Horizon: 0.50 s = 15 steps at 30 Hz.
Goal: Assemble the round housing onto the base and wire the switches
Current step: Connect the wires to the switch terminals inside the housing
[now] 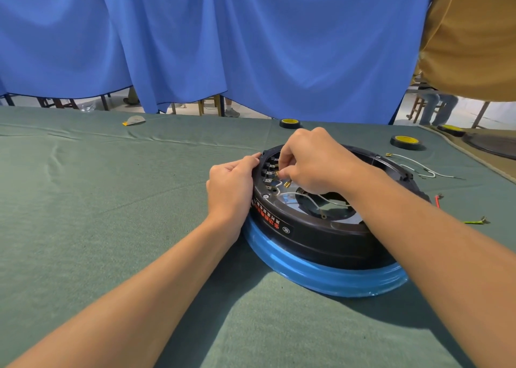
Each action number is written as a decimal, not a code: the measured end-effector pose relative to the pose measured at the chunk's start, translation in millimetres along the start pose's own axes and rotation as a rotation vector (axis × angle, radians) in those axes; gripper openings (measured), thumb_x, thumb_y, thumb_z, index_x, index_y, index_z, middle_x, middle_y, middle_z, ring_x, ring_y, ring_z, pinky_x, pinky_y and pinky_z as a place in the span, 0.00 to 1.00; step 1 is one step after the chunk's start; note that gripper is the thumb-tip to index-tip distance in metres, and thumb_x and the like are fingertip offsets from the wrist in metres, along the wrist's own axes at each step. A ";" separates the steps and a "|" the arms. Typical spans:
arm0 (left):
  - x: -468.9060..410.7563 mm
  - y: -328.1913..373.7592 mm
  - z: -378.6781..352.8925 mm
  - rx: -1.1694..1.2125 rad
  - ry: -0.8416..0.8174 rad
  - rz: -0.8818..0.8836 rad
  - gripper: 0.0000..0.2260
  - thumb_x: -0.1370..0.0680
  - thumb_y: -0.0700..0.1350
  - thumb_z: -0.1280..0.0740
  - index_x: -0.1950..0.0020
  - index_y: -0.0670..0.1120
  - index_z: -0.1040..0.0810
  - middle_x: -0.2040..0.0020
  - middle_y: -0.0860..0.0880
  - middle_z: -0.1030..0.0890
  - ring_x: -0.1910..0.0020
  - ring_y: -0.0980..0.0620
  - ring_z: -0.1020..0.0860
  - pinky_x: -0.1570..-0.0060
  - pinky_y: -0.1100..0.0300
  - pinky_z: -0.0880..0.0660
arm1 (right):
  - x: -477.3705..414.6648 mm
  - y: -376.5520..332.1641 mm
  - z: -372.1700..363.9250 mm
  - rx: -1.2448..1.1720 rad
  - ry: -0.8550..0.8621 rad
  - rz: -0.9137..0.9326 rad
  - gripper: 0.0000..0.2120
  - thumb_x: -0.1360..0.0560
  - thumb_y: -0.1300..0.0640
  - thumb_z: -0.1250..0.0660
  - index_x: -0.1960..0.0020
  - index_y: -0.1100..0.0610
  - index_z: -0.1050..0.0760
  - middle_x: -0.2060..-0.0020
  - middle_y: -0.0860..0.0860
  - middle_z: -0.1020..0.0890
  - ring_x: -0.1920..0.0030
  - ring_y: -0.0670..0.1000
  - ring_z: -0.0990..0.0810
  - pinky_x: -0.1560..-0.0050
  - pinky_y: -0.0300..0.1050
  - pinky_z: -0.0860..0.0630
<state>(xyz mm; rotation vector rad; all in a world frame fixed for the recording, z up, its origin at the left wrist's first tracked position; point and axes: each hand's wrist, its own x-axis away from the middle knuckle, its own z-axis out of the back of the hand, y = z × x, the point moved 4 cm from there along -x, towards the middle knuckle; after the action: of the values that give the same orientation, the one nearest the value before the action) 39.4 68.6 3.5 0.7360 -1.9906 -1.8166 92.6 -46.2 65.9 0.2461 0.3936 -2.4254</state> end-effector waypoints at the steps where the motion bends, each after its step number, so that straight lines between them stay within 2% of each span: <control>1: -0.1 0.3 -0.6 -0.001 -0.001 -0.002 0.18 0.34 0.52 0.33 0.60 0.38 0.16 0.60 0.37 0.16 0.62 0.40 0.19 0.47 0.38 0.22 | -0.3 0.3 0.4 -0.013 -0.004 -0.007 0.02 0.25 0.59 0.30 0.56 0.56 0.18 0.58 0.53 0.18 0.56 0.52 0.21 0.57 0.46 0.22; 5: 0.2 -0.6 -0.8 -0.010 -0.019 0.003 0.11 0.31 0.50 0.33 0.64 0.46 0.14 0.62 0.40 0.15 0.62 0.43 0.18 0.47 0.39 0.21 | -1.4 1.0 0.6 -0.048 -0.025 -0.038 0.02 0.25 0.60 0.29 0.55 0.56 0.18 0.58 0.53 0.18 0.55 0.51 0.21 0.57 0.44 0.24; 11: 3.2 0.4 -0.1 -0.018 -0.027 0.007 0.11 0.28 0.50 0.34 0.67 0.52 0.14 0.62 0.42 0.15 0.62 0.44 0.18 0.47 0.39 0.21 | -1.4 1.6 2.4 -0.099 -0.021 -0.083 0.03 0.26 0.60 0.28 0.54 0.57 0.17 0.59 0.53 0.18 0.54 0.52 0.21 0.58 0.43 0.27; 15: 4.5 1.6 0.0 -0.022 -0.020 0.007 0.11 0.29 0.51 0.34 0.69 0.54 0.15 0.62 0.42 0.14 0.59 0.42 0.17 0.46 0.39 0.21 | -0.5 2.9 3.4 -0.142 -0.004 -0.103 0.04 0.26 0.61 0.28 0.52 0.58 0.16 0.60 0.52 0.18 0.53 0.52 0.21 0.57 0.42 0.28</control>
<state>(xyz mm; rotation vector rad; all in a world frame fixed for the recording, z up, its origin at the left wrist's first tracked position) 35.6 66.0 4.7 0.7067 -1.9805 -1.8458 94.5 -49.2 68.6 0.1627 0.5867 -2.4845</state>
